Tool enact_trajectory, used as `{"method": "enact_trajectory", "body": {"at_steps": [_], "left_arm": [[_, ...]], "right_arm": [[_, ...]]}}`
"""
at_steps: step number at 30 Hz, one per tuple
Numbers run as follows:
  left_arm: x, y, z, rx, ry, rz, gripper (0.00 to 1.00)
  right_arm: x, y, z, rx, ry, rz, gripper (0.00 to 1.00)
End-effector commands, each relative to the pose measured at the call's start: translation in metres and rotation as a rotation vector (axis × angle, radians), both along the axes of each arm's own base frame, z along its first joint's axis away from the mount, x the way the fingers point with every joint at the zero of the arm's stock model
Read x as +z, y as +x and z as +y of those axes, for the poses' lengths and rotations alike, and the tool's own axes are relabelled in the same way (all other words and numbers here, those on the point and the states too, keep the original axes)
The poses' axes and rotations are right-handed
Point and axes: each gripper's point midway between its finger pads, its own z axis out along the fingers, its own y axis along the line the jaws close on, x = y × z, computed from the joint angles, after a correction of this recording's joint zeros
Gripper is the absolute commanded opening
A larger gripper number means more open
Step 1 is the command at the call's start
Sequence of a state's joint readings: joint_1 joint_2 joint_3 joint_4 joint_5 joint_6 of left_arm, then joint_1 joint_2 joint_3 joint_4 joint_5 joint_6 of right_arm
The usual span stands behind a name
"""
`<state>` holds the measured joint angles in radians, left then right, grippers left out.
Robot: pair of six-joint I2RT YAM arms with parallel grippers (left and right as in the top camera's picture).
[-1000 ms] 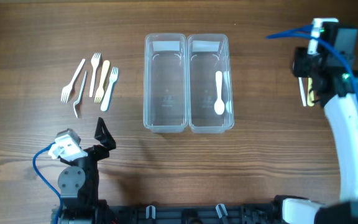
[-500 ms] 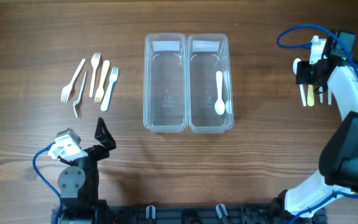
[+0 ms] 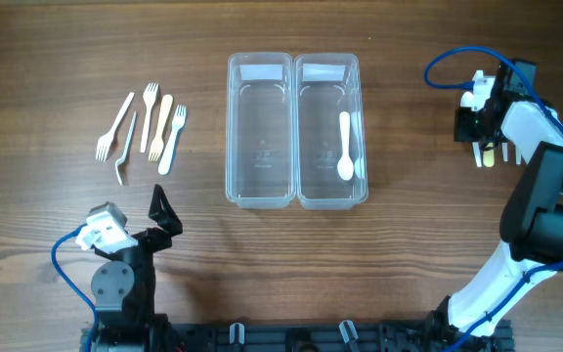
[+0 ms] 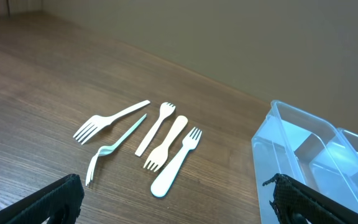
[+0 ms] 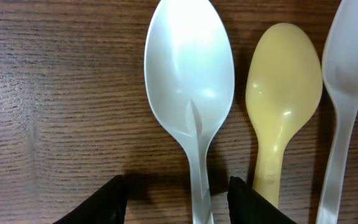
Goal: Pack container
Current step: 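Return the right gripper to the spoons and grasp a white spoon, then place the white spoon into the right container beside the first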
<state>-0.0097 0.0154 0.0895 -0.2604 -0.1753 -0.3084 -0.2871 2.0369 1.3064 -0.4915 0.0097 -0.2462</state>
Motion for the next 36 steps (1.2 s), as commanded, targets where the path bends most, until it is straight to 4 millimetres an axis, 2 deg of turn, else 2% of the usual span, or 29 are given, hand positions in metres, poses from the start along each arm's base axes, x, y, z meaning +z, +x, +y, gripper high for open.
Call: {"method": "enact_trajectory", "body": {"at_steps": [1,2,7,10,12,15,17,18,21,23,26,28,33,36], "left_arm": [[-0.001,0.000,0.003,0.014,0.018,0.001,1.00],[-0.001,0.000,0.003,0.014,0.017,0.001,1.00],[-0.001,0.000,0.003,0.014,0.018,0.001,1.00],[-0.001,0.000,0.003,0.014,0.018,0.001,1.00],[-0.001,0.000,0.003,0.014,0.017,0.001,1.00],[-0.001,0.000,0.003,0.014,0.017,0.001,1.00],[-0.001,0.000,0.003,0.014,0.017,0.001,1.00],[-0.001,0.000,0.003,0.014,0.018,0.001,1.00],[-0.001,0.000,0.003,0.014,0.018,0.001,1.00],[-0.001,0.000,0.003,0.014,0.018,0.001,1.00],[-0.001,0.000,0.003,0.014,0.017,0.001,1.00],[-0.001,0.000,0.003,0.014,0.017,0.001,1.00],[-0.001,0.000,0.003,0.014,0.018,0.001,1.00],[-0.001,0.000,0.003,0.014,0.017,0.001,1.00]], "right_arm": [[-0.023,-0.008,0.004,-0.038,0.040,0.048,0.13],[-0.023,-0.008,0.005,-0.062,0.049,0.049,0.05],[-0.017,-0.009,0.011,-0.061,0.080,0.044,0.04],[0.005,-0.004,0.016,-0.059,0.109,-0.004,0.04],[0.040,0.004,0.021,-0.040,0.125,-0.089,0.04],[0.103,0.010,0.030,-0.004,0.135,-0.233,0.04],[0.152,0.008,0.048,0.032,0.156,-0.333,0.04],[0.206,-0.003,0.094,0.107,0.275,-0.440,0.04],[0.236,-0.013,0.143,0.180,0.394,-0.484,0.04],[0.238,-0.017,0.173,0.212,0.440,-0.466,0.04],[0.222,-0.025,0.235,0.315,0.498,-0.386,0.04],[0.207,-0.025,0.267,0.360,0.504,-0.345,0.04],[0.156,-0.026,0.313,0.384,0.476,-0.224,0.04],[0.123,-0.025,0.329,0.403,0.454,-0.165,0.04]]}}
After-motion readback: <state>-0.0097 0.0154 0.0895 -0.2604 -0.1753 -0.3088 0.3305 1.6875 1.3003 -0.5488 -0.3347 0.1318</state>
